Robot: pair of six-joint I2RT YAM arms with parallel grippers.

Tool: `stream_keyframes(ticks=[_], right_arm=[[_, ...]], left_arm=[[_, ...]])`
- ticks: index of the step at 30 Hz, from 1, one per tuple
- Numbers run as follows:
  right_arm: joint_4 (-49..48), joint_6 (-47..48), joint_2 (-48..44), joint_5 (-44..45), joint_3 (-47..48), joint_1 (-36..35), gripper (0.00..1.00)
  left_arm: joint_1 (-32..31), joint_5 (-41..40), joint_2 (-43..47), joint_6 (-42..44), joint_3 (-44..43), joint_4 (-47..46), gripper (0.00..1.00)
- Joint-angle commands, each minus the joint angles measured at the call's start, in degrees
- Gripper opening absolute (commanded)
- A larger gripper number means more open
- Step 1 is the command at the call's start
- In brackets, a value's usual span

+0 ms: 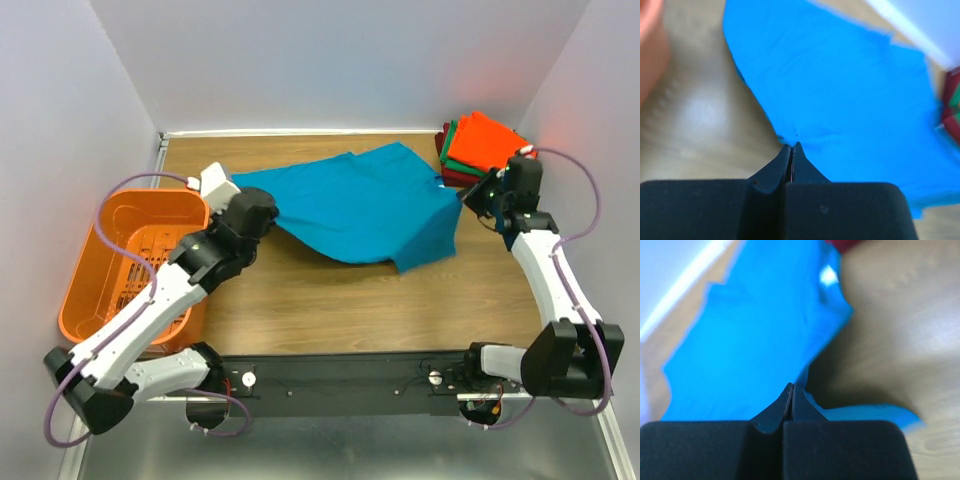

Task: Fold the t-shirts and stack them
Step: Flatten the tshirt out

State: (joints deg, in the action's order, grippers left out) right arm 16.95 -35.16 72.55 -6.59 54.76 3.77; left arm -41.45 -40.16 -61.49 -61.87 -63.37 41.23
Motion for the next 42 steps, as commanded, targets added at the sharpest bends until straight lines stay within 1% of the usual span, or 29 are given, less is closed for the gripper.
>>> stream_keyframes(ticks=[1,4,5,8,9,11,15,19,22,23,24,25,26,27,28,29,30,31,32,33,34,35,36,37,39,42], right_arm=[[3.5,-2.4,-5.7,-2.8,11.5,0.1,0.01],[7.1,-2.5,-8.7,-0.9,18.2,0.1,0.01],[8.7,-2.5,-9.4,-0.2,22.5,0.1,0.01],[11.3,-2.5,-11.3,0.5,29.1,0.1,0.01],[11.9,-2.5,-11.6,1.1,33.1,0.1,0.01],[12.7,-2.4,-12.5,1.4,37.8,0.1,0.01],[12.8,-2.3,-11.4,1.4,43.1,0.1,0.01],[12.1,-2.3,-6.9,1.2,44.9,0.2,0.01],[8.5,-2.6,-1.9,0.9,45.1,0.1,0.01],[6.4,-2.9,-0.6,0.5,45.1,0.1,0.01],[5.5,-3.5,1.3,-0.3,45.3,0.1,0.01],[4.4,-3.8,4.0,-1.0,45.6,0.1,0.01],[1.4,-4.3,5.7,-1.8,45.6,0.1,0.01],[-0.4,-4.9,7.1,-3.2,45.9,0.1,0.01],[-2.0,-5.3,10.3,-3.9,46.4,0.1,0.01],[-3.8,-5.7,12.2,-5.0,49.4,0.1,0.01],[-4.4,-5.9,13.9,-5.4,51.1,0.1,0.01],[-5.0,-6.1,15.8,-6.0,53.0,0.1,0.01],[-5.5,-6.4,19.1,-6.5,55.6,0.1,0.01],[-5.6,-6.6,20.9,-7.0,60.2,0.1,0.01],[-5.6,-6.9,23.6,-7.3,63.2,0.1,0.01],[-5.6,-7.0,25.0,-7.6,67.8,0.1,0.01],[-5.6,-7.1,25.8,-7.6,70.1,0.1,0.01],[-5.5,-7.3,26.4,-7.5,71.8,0.1,0.01],[-5.6,-7.6,27.6,-7.6,73.9,0.1,0.01],[-5.6,-8.0,26.0,-8.2,71.3,0.1,0.01]], left_arm=[[1.6,-6.9,4.3,7.8,-7.2,-4.1,0.00],[2.4,-7.8,5.9,11.4,-12.4,-6.0,0.00],[2.3,-8.0,6.3,12.3,-13.7,-6.9,0.00],[2.5,-7.9,7.8,14.7,-17.9,-8.4,0.00],[2.5,-7.7,8.8,15.3,-18.8,-8.7,0.00],[2.4,-7.4,10.5,16.4,-21.1,-9.8,0.00],[2.4,-8.4,11.9,18.3,-22.1,-12.1,0.00],[2.4,-9.9,10.4,21.0,-21.2,-16.8,0.00],[3.2,-11.9,7.1,23.8,-19.9,-22.8,0.00],[4.1,-11.5,6.0,24.4,-19.3,-26.3,0.00],[6.9,-10.6,3.5,25.0,-19.2,-28.3,0.00],[8.7,-6.9,2.2,25.9,-18.9,-30.3,0.00],[10.7,-4.4,0.7,26.3,-19.0,-34.6,0.00],[15.1,-2.0,-2.6,26.4,-19.3,-36.5,0.00],[17.0,2.6,-4.7,26.4,-20.1,-38.1,0.00],[19.0,4.4,-9.1,26.7,-23.1,-40.1,0.00],[20.6,5.9,-11.6,26.7,-25.4,-40.3,0.00],[23.4,9.0,-14.0,26.9,-30.9,-40.4,0.00],[24.6,10.5,-16.3,27.2,-34.0,-39.9,0.00],[25.6,11.9,-20.3,27.3,-37.0,-39.5,0.00],[27.2,14.2,-22.1,27.4,-42.6,-39.0,0.00],[27.8,15.3,-24.8,28.1,-45.2,-38.8,0.00],[28.3,16.1,-25.9,28.6,-47.7,-38.4,0.00],[28.6,17.0,-26.7,29.3,-52.0,-38.0,0.00],[29.1,17.2,-28.1,29.9,-54.5,-36.1,0.00],[29.7,17.6,-26.6,29.6,-52.3,-35.9,0.00]])
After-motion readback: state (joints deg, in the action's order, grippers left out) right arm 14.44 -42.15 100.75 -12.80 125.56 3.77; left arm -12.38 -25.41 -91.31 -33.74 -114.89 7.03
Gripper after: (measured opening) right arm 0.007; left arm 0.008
